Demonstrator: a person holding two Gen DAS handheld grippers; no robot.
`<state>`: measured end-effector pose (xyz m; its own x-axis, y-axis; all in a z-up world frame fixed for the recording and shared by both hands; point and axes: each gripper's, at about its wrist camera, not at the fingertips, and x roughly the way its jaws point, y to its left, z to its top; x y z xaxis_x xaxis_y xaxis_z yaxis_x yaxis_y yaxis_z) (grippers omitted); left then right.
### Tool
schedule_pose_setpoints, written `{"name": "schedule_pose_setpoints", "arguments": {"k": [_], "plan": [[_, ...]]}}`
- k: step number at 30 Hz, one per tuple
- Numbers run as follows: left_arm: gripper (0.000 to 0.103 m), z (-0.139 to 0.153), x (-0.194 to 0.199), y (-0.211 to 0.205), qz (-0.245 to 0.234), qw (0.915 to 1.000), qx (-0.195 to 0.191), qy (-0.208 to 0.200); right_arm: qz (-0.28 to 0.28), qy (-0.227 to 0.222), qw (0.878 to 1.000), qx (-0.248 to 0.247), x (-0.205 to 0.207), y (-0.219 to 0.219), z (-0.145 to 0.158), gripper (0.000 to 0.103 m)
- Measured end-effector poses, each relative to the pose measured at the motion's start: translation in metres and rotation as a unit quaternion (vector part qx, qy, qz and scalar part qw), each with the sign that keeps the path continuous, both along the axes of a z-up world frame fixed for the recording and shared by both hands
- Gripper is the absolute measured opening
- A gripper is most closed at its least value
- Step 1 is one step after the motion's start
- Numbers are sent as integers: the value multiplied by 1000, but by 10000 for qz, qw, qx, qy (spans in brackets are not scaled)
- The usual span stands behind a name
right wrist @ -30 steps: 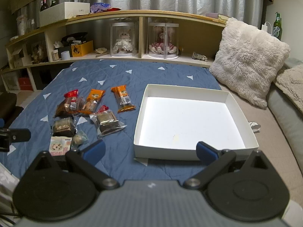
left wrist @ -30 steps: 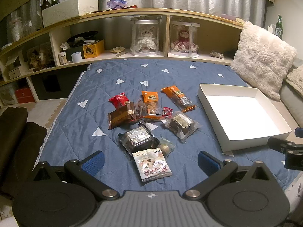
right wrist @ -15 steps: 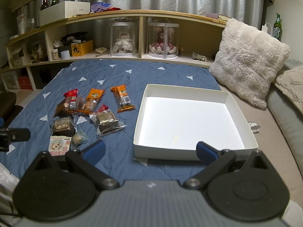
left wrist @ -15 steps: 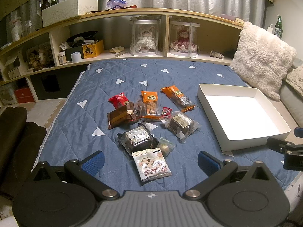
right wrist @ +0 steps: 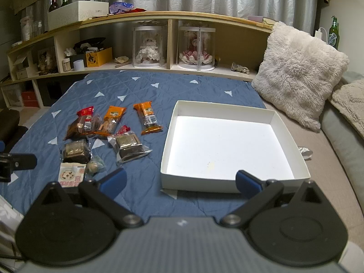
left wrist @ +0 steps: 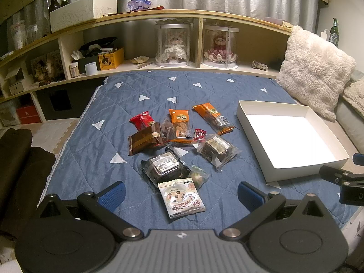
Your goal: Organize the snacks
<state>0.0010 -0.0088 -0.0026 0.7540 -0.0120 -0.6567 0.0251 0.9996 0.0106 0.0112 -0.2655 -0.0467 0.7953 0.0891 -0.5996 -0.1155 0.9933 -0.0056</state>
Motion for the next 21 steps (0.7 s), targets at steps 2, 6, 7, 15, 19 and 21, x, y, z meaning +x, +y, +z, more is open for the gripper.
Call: {"name": "schedule_pose_setpoints", "arguments": {"k": [2,6,7,15,19,21], "plan": [[103,0,0,0,0,10000,-2,1,0,0,10000,0,0,0,0,102],[103,0,0,0,2,10000,-6,0,-1,2,10000,-3,0,0,0,102],[103,0,0,-1,7,10000,-7,1,-2,2,10000,0,0,0,0,102],[103,-2,1,-8,74,10000,11,42,22,-4,10000,-26,1,1,0,102],[103,-3,7,-5,136,9999,-9,93,92,1,10000,-15,4,3,2,102],[103,-5,11,-5,179,9997,-14,155,137,16,9999,30,7,4,2,102]]}}
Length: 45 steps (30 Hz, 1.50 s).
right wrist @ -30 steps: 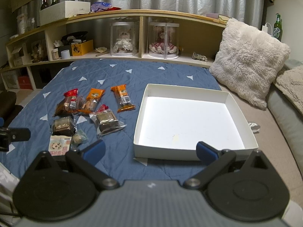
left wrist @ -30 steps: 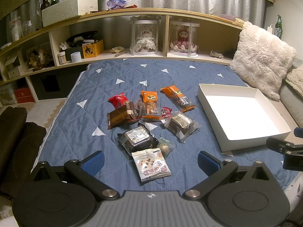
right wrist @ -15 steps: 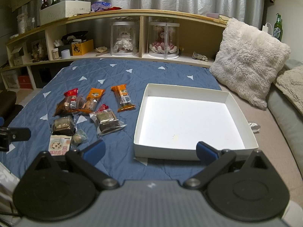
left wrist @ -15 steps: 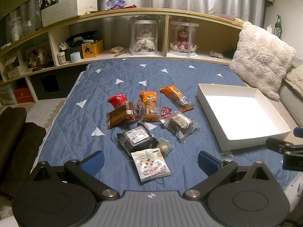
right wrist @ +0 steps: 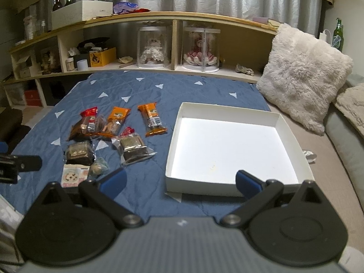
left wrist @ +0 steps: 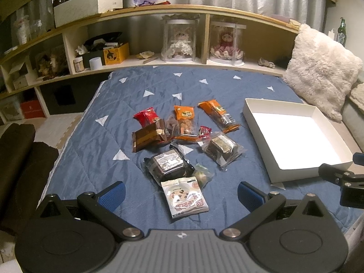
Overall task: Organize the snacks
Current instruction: 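Move the left tool toward the white printed packet while the right tool approaches the gold-foil cake, then grasp the white printed packet with the left tool while the right tool grasps the gold-foil cake bag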
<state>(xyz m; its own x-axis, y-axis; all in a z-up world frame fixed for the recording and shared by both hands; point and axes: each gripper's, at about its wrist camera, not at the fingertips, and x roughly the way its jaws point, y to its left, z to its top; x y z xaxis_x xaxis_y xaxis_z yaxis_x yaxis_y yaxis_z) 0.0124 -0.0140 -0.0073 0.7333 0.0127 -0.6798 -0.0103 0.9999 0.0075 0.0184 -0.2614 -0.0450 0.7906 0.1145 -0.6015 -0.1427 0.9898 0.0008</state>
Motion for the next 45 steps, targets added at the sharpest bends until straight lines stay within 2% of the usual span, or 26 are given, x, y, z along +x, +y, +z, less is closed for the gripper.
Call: {"name": "schedule_pose_setpoints", "arguments": {"k": [8,16,23,27,37,42,45], "plan": [[103,-3,18,8,225,9995,-95,209,274,-30,9996,12,22,8,-1,103],[103,-8,45,4,383,9983,28,428,471,-125,9988,43,61,13,3,103],[103,-23,74,5,469,9953,34,843,838,-38,9965,34,103,28,-2,103],[103,-36,92,7,619,9911,-25,1179,1104,78,9938,115,129,40,-10,103],[103,-74,134,5,729,9771,-119,1996,1013,483,9935,177,196,64,-40,103],[103,-97,145,6,744,9665,-193,2447,1436,1145,9824,331,226,72,-66,102],[103,-110,149,12,895,9586,-327,2683,1659,1181,9788,221,232,80,-79,100]]}}
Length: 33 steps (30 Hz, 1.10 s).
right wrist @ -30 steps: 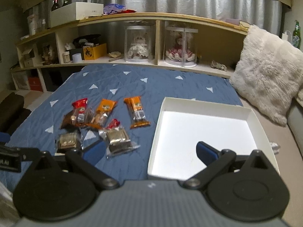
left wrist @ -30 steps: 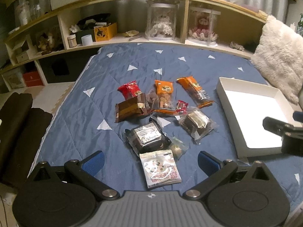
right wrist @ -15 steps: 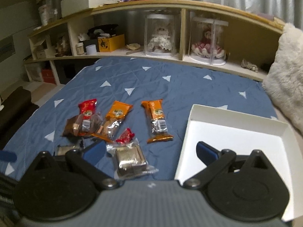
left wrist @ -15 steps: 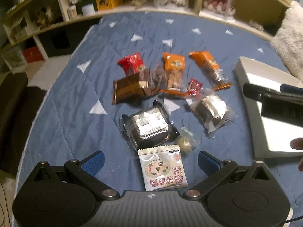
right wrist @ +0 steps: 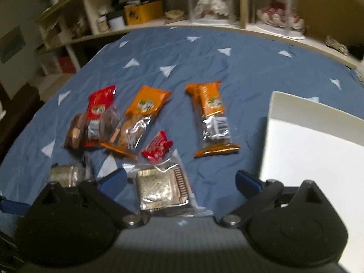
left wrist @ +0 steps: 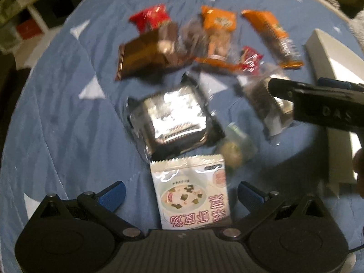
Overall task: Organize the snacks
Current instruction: 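Grasp the white printed packet with the left tool while the right tool grasps the gold-foil cake bag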
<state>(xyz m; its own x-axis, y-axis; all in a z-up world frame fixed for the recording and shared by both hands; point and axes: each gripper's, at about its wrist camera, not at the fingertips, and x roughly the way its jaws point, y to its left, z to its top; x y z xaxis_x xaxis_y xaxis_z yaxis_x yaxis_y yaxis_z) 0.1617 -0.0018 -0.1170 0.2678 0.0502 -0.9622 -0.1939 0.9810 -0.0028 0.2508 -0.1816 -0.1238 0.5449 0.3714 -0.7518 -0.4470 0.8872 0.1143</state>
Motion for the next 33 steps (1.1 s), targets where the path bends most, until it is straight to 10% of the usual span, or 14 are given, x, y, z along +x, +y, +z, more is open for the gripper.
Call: {"name": "schedule_pose_setpoints", "arguments": {"k": [15,23,33], "plan": [[103,-24,1,24,350,9986,-366,177,747,481,9958,-238,1,14,-18,64],[101,-17,-15,30,437,9965,-711,44,576,414,9973,-175,-4,12,-19,61],[69,-4,-15,14,380,9969,-671,-170,532,457,9975,-71,-12,10,-13,60]]}}
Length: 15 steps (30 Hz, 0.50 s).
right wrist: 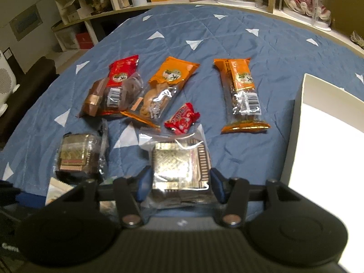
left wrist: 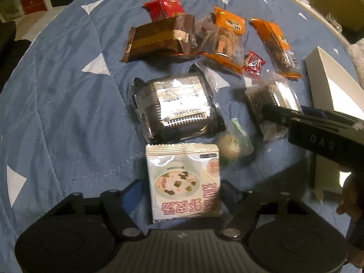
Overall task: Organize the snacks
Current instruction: 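Grasp the white printed packet with the left tool while the right tool grasps the gold-foil cake bag, then carry both snacks into the white box and open both tools to release them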
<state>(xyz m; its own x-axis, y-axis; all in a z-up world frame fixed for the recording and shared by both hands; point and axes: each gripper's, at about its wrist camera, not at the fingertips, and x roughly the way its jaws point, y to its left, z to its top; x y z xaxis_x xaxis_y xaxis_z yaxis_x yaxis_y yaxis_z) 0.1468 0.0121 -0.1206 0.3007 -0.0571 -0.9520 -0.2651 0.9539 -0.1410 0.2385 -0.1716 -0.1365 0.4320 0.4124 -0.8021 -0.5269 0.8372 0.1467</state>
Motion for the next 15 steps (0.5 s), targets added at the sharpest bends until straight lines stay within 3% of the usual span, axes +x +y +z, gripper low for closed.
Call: {"name": "schedule_pose_setpoints", "arguments": {"k": [3,7,15], "plan": [[63,1,1,-3,-32,10000,-10,-21,12,-8,10000,13,-4,0,3,59],[61,9,-9,1,22,9998,-111,-156,-8,-47,10000,69,-11,-2,9,59],[61,44,-32,-1,67,9960,42,-887,-193,-65,9992,357,-24,-21,28,59]]}}
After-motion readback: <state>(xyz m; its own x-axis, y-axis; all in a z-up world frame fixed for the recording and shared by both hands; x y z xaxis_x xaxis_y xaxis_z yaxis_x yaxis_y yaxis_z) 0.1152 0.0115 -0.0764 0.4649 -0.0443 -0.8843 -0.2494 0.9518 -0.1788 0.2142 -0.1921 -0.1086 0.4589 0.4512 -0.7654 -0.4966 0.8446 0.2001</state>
